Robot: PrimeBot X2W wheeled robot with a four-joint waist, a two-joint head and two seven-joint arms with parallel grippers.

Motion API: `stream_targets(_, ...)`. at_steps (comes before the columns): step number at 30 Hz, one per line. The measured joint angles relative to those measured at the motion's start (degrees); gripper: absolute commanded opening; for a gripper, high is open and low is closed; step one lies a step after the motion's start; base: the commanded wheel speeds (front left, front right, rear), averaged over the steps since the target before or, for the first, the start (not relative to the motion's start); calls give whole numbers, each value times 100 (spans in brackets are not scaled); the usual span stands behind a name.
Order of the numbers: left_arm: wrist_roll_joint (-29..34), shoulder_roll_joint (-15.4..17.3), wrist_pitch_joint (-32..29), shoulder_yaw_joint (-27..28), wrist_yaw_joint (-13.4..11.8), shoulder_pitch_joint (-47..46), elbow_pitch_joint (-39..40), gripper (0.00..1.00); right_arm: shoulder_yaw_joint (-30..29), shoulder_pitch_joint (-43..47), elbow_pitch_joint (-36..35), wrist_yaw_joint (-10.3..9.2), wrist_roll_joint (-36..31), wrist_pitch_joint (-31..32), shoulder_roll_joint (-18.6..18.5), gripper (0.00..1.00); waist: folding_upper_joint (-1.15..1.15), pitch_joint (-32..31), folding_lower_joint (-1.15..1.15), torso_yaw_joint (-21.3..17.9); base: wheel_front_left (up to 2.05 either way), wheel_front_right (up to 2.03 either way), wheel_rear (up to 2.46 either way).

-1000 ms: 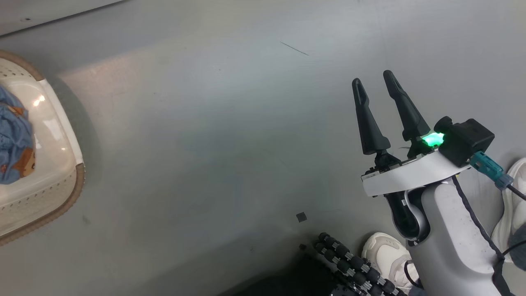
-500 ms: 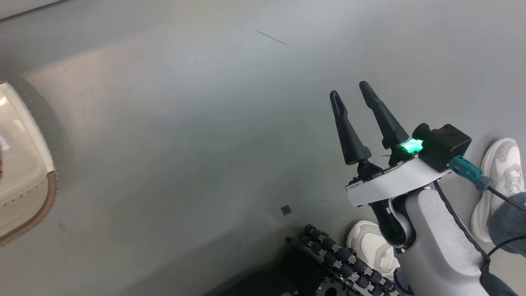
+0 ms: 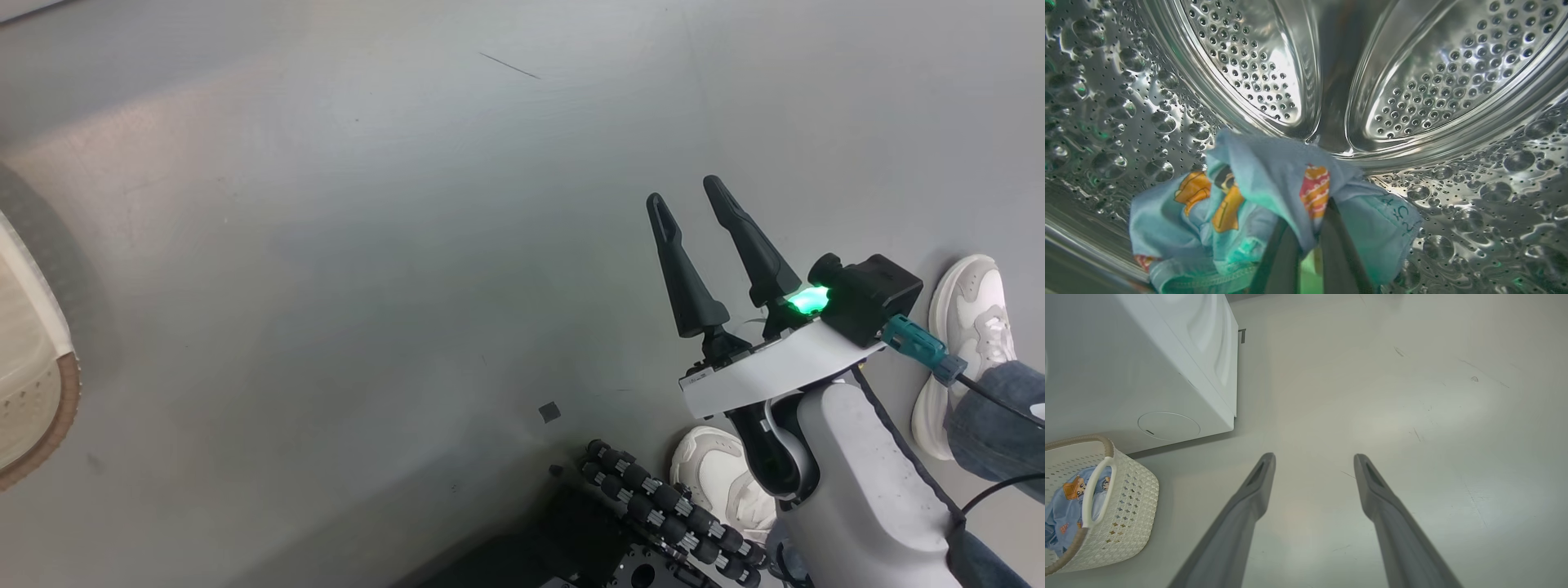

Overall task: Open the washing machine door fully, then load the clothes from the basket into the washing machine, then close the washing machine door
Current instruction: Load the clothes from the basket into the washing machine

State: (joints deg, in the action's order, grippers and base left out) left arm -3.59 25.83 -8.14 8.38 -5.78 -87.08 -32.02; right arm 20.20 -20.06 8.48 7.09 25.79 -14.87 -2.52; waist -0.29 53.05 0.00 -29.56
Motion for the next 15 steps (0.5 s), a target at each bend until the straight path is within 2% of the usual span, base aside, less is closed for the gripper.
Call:
stream_targets(11,122,46,-96,69,-53,-183,-302,100,-49,-20,2,0,13,0,4,100,0,-24,0,23,0,0,0)
stream_targets(15,116,-46,-41,101,-68,-218,-374,100,-168,-23,9,0,12,0,10,100,0,-34,0,75,0,0,0)
